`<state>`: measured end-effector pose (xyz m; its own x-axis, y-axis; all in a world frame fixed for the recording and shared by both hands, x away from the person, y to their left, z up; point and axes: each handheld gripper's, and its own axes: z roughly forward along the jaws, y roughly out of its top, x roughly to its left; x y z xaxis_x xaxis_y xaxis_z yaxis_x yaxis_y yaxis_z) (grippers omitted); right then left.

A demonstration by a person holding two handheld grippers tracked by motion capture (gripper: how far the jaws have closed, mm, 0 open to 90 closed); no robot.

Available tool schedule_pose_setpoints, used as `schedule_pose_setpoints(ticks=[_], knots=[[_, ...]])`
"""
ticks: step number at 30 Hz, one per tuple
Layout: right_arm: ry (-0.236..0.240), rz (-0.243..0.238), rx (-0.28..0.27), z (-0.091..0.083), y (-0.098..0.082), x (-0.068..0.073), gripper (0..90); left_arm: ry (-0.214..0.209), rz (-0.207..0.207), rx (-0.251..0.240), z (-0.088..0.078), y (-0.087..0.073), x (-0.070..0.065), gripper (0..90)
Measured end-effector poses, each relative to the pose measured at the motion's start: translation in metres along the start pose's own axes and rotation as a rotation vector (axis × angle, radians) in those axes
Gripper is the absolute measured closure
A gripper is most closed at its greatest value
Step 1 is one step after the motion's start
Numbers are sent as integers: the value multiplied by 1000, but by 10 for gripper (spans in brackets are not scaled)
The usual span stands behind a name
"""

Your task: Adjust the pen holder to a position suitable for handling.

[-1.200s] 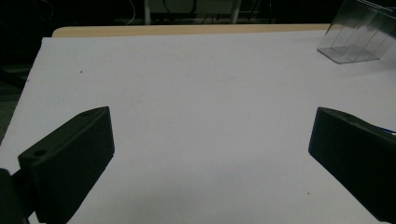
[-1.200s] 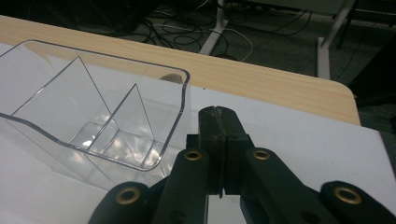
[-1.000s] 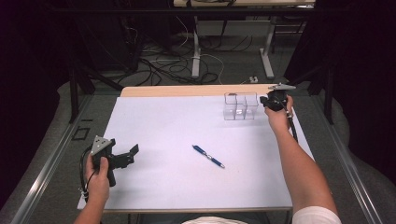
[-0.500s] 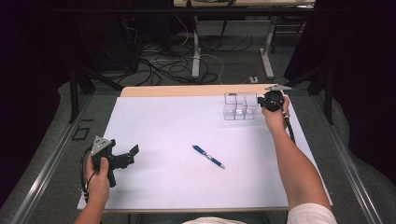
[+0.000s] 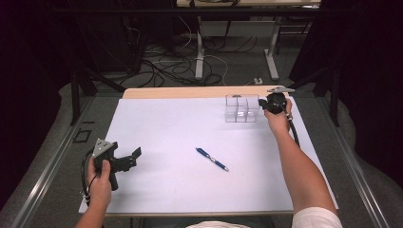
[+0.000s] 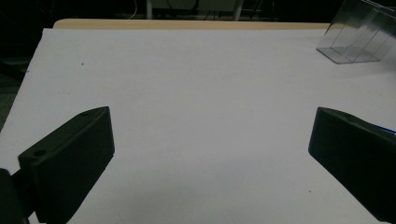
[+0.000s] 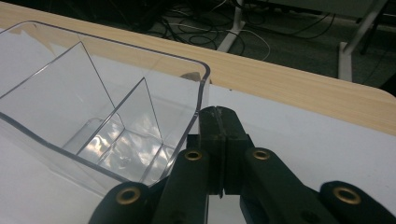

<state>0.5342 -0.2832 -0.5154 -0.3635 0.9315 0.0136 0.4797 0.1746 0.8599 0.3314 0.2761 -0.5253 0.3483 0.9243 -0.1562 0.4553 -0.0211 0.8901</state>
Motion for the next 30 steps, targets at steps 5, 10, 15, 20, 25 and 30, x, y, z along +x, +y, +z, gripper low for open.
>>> schedule_pose_setpoints(ticks=[5,10,15,20,25,30], knots=[[24,-12,7,5,0,14,900,-1,-2,4,0,0,0,2],[67,11,0,10,-1,29,900,-1,1,7,1,0,0,2],[89,1,-1,14,-2,43,900,-3,1,8,1,0,-1,2],[104,7,-6,18,-2,54,900,-5,2,9,1,0,-1,2],[113,8,-6,22,-3,62,900,-7,1,6,0,1,-1,2],[121,15,-11,25,-3,68,900,-6,0,4,0,0,0,2]])
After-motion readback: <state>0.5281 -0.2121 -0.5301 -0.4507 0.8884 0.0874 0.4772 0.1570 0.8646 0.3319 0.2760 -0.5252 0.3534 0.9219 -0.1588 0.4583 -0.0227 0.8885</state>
